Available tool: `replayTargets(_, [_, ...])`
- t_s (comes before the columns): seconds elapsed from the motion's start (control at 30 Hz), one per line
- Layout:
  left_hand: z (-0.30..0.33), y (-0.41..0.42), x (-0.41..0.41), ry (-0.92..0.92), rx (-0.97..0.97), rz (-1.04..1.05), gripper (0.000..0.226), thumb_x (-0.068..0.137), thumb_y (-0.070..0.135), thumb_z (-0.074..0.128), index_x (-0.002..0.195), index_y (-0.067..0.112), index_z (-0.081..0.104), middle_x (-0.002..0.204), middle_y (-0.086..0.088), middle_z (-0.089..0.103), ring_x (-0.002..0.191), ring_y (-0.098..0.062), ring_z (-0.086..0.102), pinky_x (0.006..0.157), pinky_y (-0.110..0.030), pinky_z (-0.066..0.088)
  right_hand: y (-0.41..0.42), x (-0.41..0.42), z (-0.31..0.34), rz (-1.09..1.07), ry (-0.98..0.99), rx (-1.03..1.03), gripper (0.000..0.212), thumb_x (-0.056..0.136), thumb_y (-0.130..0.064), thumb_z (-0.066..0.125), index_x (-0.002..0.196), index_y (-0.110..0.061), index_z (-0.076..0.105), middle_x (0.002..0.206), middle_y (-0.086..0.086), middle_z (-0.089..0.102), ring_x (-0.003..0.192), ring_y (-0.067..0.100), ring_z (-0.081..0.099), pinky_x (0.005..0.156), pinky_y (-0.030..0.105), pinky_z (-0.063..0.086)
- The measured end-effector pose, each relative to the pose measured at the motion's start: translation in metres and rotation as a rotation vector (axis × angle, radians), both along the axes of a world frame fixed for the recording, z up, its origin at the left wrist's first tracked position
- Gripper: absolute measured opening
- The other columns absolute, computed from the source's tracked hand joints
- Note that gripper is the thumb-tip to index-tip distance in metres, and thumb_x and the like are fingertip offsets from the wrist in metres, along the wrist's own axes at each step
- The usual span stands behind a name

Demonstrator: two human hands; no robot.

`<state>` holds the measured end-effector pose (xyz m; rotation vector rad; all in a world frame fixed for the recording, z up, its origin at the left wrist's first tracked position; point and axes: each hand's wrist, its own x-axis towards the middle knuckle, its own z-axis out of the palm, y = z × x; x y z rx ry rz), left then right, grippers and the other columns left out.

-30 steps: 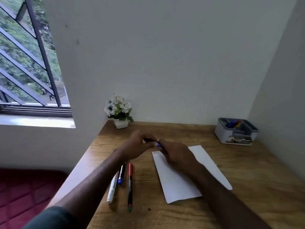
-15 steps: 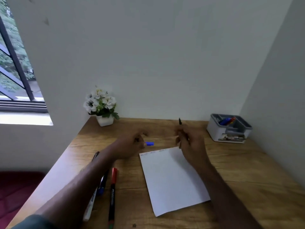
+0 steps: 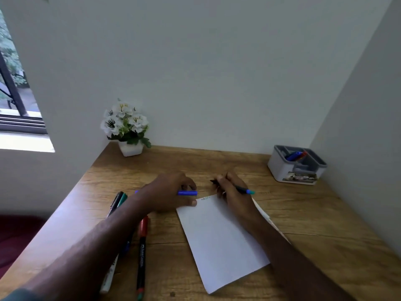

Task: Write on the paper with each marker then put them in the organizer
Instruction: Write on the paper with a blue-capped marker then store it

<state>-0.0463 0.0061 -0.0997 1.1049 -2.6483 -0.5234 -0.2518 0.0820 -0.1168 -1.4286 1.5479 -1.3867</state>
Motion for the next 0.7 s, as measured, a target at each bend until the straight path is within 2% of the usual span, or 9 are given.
replayTargets(0.07, [0.001, 0.003, -0.002, -0.020, 0.033, -0.025, 0.046, 0.083, 0.051, 0.070, 0.123, 0.031, 0.063, 0.110, 0.011, 0.056, 0.099, -0.006, 0.051, 0.083, -0.026, 0.048, 0.005, -0.002, 0.000, 0.045, 0.036, -0.007, 0.014, 0.092, -0.011, 0.059, 0.081, -0.017, 0.066, 0.075, -0.004, 0.069, 0.070, 0.006, 0.060, 0.067, 0.026, 0.045])
replayTargets(0.13, [-0.001, 0.002, -0.003, -0.008, 0.056, -0.031, 0.045, 0.083, 0.048, 0.071, 0.123, 0.030, 0.063, 0.107, 0.012, 0.053, 0.098, -0.005, 0.049, 0.078, -0.020, 0.043, 0.007, -0.008, 0.001, 0.073, 0.087, -0.008, 0.016, 0.084, -0.002, 0.064, 0.076, -0.016, 0.069, 0.077, -0.005, 0.070, 0.074, 0.007, 0.064, 0.065, 0.024, 0.045])
replayTargets(0.23, [-0.004, 0.000, -0.001, 0.018, 0.069, -0.024, 0.045, 0.082, 0.049, 0.072, 0.122, 0.031, 0.064, 0.105, 0.013, 0.054, 0.096, -0.004, 0.049, 0.074, -0.018, 0.039, 0.002, -0.014, 0.007, 0.073, 0.175, -0.033, 0.027, 0.075, 0.001, 0.070, 0.062, -0.023, 0.068, 0.070, -0.001, 0.067, 0.071, 0.012, 0.064, 0.062, 0.024, 0.046])
replayTargets(0.3, [-0.006, -0.002, -0.001, 0.032, 0.071, -0.023, 0.045, 0.081, 0.049, 0.073, 0.121, 0.033, 0.064, 0.102, 0.016, 0.053, 0.095, -0.004, 0.049, 0.073, -0.018, 0.038, -0.003, -0.018, 0.007, 0.058, 0.178, -0.057, 0.027, 0.071, -0.001, 0.068, 0.054, -0.021, 0.062, 0.061, -0.006, 0.060, 0.062, 0.008, 0.057, 0.057, 0.021, 0.042])
replayTargets(0.4, [-0.008, -0.004, -0.002, 0.039, 0.077, -0.019, 0.046, 0.081, 0.048, 0.073, 0.123, 0.033, 0.063, 0.103, 0.016, 0.054, 0.097, -0.005, 0.050, 0.074, -0.019, 0.039, -0.004, -0.021, 0.001, 0.051, 0.125, -0.051, 0.023, 0.072, 0.002, 0.061, 0.052, -0.005, 0.053, 0.055, -0.006, 0.051, 0.054, 0.002, 0.047, 0.053, 0.019, 0.037])
replayTargets(0.53, [-0.009, -0.006, -0.002, 0.028, 0.092, -0.011, 0.048, 0.082, 0.049, 0.072, 0.126, 0.034, 0.061, 0.112, 0.010, 0.057, 0.100, -0.006, 0.050, 0.079, -0.020, 0.043, -0.006, -0.023, -0.005, 0.072, 0.116, -0.015, 0.025, 0.077, 0.006, 0.059, 0.055, 0.000, 0.048, 0.054, -0.001, 0.051, 0.053, 0.006, 0.044, 0.050, 0.018, 0.034])
replayTargets(0.7, [-0.010, -0.007, -0.002, 0.030, 0.094, -0.016, 0.049, 0.081, 0.050, 0.072, 0.126, 0.035, 0.061, 0.111, 0.010, 0.057, 0.098, -0.004, 0.049, 0.082, -0.024, 0.045, -0.007, -0.022, -0.006, 0.089, 0.128, -0.005, 0.033, 0.079, 0.007, 0.060, 0.054, -0.009, 0.045, 0.052, -0.001, 0.047, 0.050, 0.005, 0.040, 0.048, 0.018, 0.032])
